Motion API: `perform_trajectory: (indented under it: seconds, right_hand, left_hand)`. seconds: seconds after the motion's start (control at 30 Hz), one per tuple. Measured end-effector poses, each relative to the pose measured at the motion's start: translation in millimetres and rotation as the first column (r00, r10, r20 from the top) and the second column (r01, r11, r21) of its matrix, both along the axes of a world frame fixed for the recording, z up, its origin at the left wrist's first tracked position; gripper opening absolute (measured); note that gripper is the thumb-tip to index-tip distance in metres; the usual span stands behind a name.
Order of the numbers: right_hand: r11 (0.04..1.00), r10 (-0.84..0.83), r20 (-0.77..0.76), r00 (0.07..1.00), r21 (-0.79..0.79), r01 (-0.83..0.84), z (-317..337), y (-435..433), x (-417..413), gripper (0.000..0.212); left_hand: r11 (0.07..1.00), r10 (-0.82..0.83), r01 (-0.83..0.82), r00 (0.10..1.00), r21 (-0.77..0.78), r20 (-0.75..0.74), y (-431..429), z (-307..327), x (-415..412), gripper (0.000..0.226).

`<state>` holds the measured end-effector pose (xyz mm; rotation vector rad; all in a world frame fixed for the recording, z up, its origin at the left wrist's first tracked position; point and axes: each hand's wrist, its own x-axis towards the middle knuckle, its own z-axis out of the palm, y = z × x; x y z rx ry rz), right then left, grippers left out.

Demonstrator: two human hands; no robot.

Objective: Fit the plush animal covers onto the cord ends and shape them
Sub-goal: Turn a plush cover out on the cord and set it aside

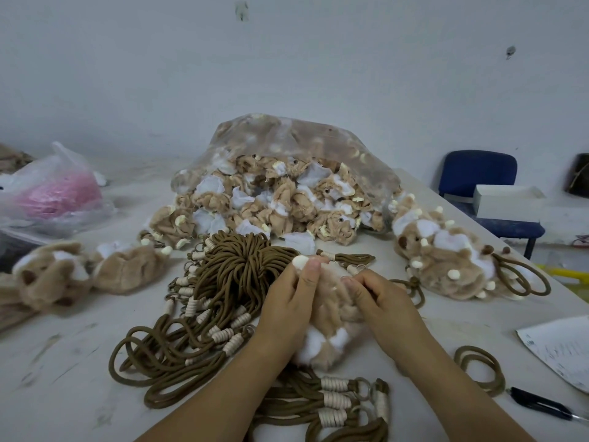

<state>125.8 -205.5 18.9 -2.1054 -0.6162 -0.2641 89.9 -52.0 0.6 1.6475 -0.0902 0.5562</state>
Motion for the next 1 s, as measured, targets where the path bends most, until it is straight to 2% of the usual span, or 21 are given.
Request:
perform_trajectory:
  seconds: [0.1,0.3,0.47,0.67,0.83,1.0]
  right_hand:
    - [0.999,-0.02,0.018,1.0,-0.034,0.021,2.0,-0.7,-1.7,0.028]
    - [0.998,-0.035,0.032,0.999,-0.058,0.037,-0.6,-0.3,-2.3,0.04]
    - [0.998,-0.062,-0.014,0.998,-0.029,0.061,-4.8,3.7,0.7,0.038]
    - [0.997,-0.06,-0.037,0.998,0.045,0.062,-5.0,4.5,0.1,0.039]
    - [0.998,-0.058,-0.014,0.998,0.024,0.058,-5.1,4.9,1.0,0.036]
    - [0.999,-0.037,0.027,0.999,0.03,0.036,-4.6,-0.9,2.2,0.037]
  left_hand:
    - [0.999,0.047,-0.046,0.998,-0.027,0.034,-1.8,2.6,-1.5,0.053]
    - [0.98,0.196,-0.193,0.975,-0.044,0.103,1.4,5.6,-3.0,0.04]
    - [0.992,0.123,-0.124,0.987,-0.002,0.101,-1.3,8.5,-3.5,0.028]
    - [0.99,0.06,-0.061,0.998,0.126,0.015,-4.3,4.6,1.2,0.033]
    - [0.997,0.022,-0.023,1.0,0.072,0.011,-3.6,2.9,1.1,0.029]
    - [0.998,0.059,-0.059,0.997,0.007,0.045,-2.3,2.9,0.1,0.032]
